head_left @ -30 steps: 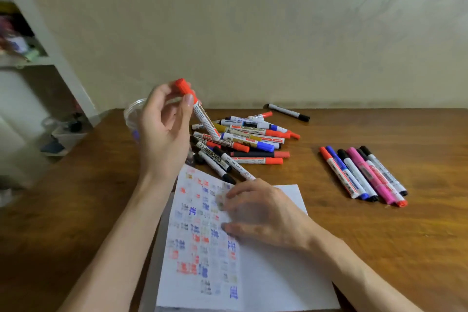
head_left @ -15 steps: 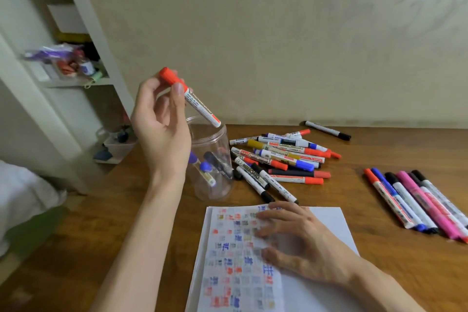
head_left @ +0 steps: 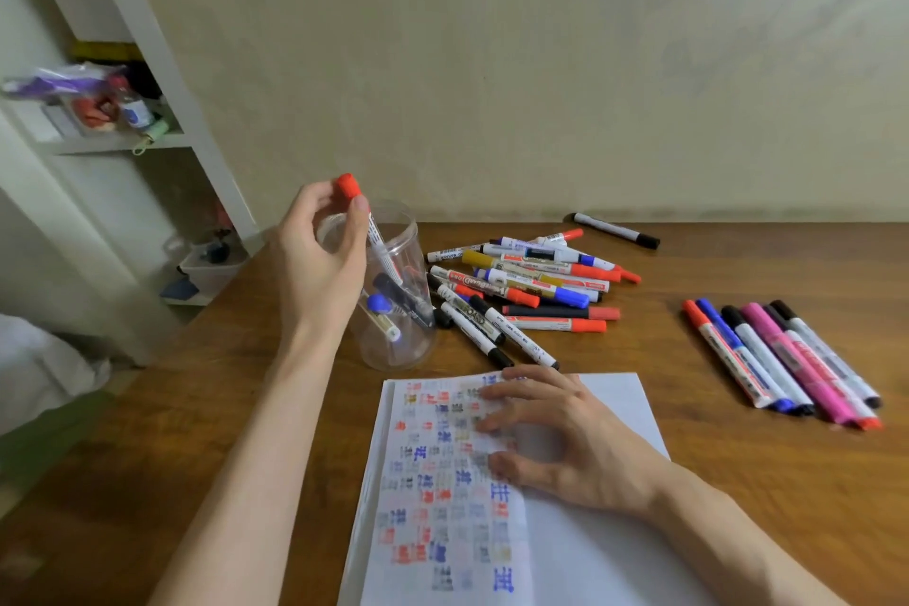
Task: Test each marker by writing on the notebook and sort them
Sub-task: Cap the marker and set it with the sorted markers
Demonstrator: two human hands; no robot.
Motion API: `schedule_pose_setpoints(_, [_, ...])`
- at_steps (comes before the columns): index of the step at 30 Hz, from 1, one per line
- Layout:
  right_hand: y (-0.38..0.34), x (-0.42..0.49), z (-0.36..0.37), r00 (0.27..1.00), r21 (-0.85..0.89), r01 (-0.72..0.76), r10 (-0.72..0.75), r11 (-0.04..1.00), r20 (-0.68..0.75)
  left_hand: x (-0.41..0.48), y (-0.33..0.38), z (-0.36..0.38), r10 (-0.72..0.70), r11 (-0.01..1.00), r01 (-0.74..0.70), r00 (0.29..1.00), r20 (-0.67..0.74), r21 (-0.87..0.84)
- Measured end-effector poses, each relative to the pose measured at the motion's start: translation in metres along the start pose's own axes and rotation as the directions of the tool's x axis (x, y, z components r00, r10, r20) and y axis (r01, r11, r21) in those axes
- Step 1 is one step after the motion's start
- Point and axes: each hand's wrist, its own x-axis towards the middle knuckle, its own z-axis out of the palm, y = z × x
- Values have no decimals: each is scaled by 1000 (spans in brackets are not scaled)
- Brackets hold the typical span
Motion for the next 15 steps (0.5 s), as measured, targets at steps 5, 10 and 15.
schedule_pose_setpoints(5, [0, 2, -4, 999, 3, -15, 15, 1000, 32, 2, -7, -1, -28, 1000, 28, 1000, 8, -4])
schedule_pose_setpoints(10, [1, 3, -4, 999, 7, -18, 18, 1000, 33, -2, -7, -2, -35, 999, 34, 997, 68, 10])
schedule_pose_setpoints(15, [2, 4, -3, 1000, 10, -14, 14, 1000, 28, -2, -4, -1, -65, 997, 60, 992, 107, 51])
